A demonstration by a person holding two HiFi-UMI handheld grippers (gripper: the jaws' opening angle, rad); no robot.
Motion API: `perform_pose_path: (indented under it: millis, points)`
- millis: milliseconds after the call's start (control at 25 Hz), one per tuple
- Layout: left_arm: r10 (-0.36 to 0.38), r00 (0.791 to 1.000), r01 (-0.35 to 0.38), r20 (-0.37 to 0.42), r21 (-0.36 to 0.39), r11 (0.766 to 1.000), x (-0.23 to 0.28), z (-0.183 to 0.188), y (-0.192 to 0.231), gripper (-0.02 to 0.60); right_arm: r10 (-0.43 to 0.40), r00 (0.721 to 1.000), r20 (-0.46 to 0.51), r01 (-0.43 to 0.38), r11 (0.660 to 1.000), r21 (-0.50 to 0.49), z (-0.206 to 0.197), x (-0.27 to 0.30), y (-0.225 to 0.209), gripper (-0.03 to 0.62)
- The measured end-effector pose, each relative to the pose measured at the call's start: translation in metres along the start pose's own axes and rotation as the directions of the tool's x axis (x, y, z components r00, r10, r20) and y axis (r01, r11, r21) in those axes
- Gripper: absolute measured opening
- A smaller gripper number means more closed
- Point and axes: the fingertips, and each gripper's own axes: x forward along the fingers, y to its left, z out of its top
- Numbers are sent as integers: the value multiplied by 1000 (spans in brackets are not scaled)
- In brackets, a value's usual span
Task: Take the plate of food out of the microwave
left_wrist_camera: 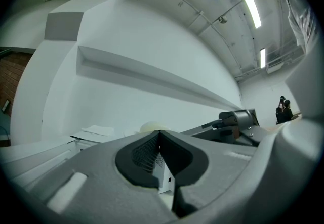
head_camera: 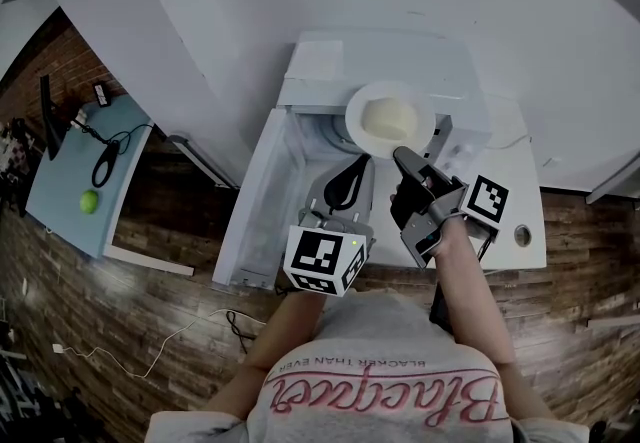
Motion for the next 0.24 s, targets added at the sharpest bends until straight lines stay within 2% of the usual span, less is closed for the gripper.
perform_pose_path:
  millis: [240]
  points:
    - [-6, 1000, 6, -1, -5, 1000, 2, -2, 1, 5, 2, 1000, -1, -2, 1000, -12, 0, 1, 0, 25]
